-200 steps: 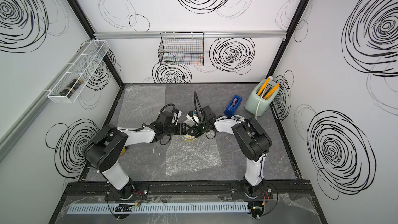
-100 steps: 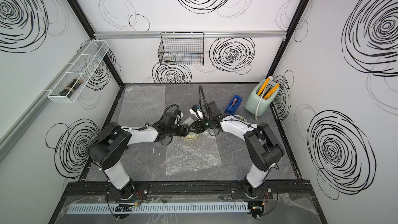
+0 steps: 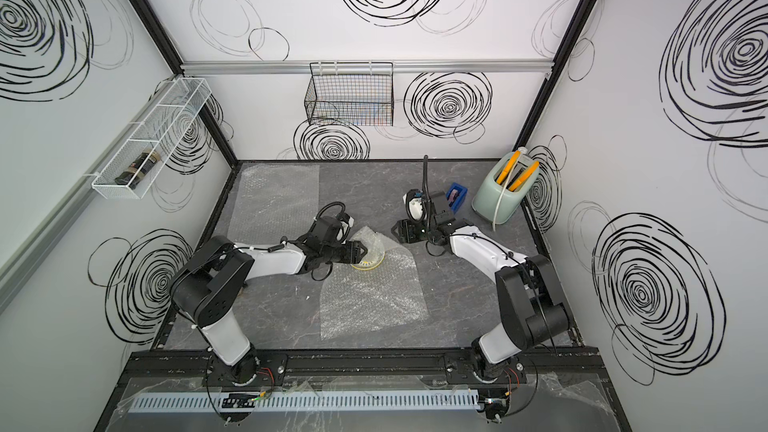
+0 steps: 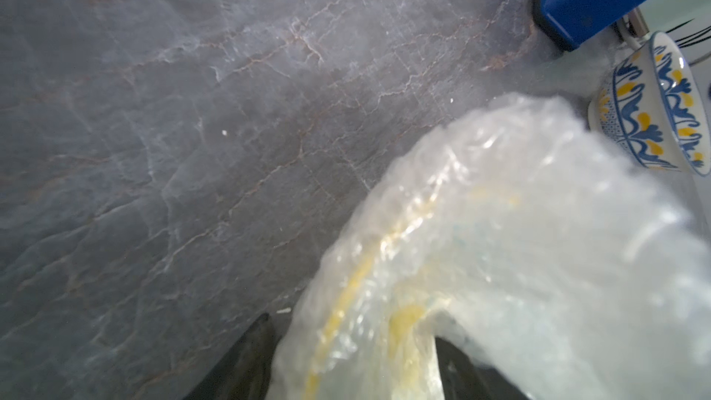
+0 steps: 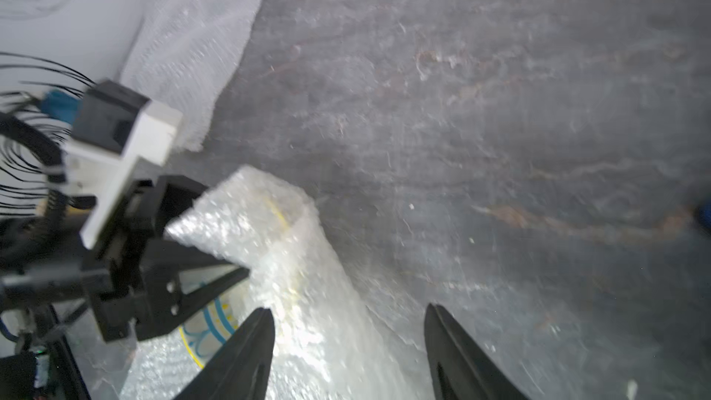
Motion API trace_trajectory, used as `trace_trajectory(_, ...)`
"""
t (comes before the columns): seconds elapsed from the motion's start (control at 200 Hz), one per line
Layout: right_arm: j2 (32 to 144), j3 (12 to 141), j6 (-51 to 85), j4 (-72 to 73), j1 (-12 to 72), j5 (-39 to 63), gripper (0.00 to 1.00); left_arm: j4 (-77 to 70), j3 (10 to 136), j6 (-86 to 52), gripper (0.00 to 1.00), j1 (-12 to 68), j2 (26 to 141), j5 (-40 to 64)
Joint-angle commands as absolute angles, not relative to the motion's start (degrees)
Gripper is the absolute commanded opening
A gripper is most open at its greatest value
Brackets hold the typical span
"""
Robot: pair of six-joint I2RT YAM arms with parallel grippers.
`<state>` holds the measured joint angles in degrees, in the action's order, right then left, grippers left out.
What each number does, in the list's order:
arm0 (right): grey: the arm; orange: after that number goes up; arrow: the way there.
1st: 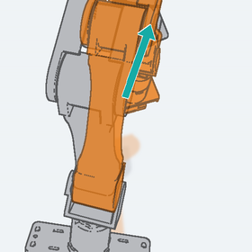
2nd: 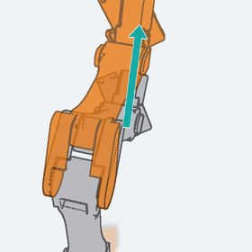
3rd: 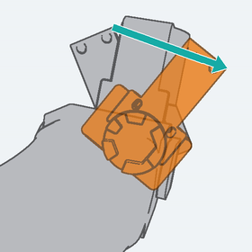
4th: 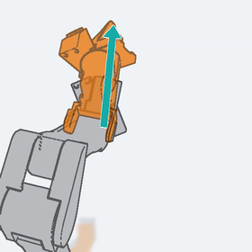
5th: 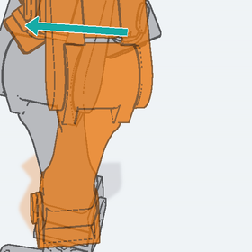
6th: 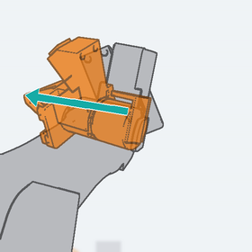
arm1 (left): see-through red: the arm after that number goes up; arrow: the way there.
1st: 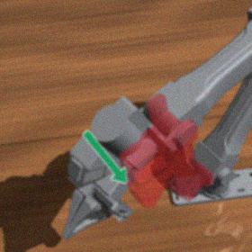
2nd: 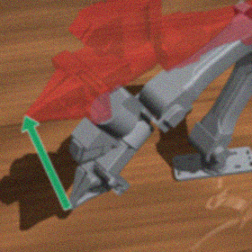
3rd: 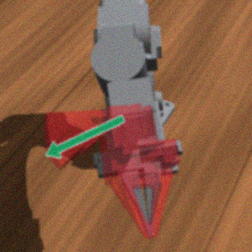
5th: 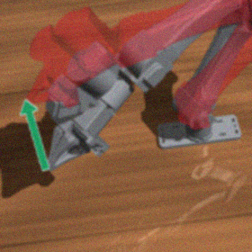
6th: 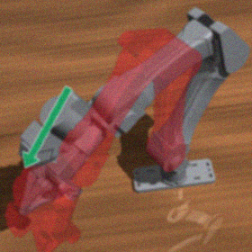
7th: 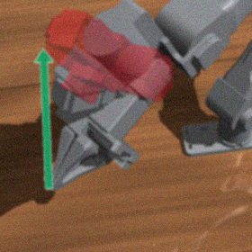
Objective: Wrap bowls in bubble wrap
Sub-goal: Wrap the bowl in bubble wrap.
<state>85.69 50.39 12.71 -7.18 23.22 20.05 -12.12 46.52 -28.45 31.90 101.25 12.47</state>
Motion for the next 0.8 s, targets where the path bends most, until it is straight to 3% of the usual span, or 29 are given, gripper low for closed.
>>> trace_trajectory(0.0,79.1,44.7,16.2,-9.3,22.5,15.8,0.69,-10.5,47.5,-28.0,0.68,32.2,101.6,10.9)
trace_trajectory(0.23,72.7,36.1,16.3,-4.7,23.7,20.3,0.68,-10.0,48.0,-28.0,0.68,32.3,101.9,10.1)
trace_trajectory(0.405,74.5,39.7,6.9,-3.3,32.4,11.8,0.72,-8.8,48.8,-27.6,0.68,32.4,102.0,9.5)
trace_trajectory(0.545,79.7,46.5,13.2,-7.9,33.9,7.5,0.68,-8.3,49.0,-27.2,0.68,32.4,101.8,9.2)
trace_trajectory(0.796,81.5,48.0,-8.6,-12.4,39.2,-0.6,0.62,-7.9,49.4,-26.9,0.67,32.4,102.1,9.4)
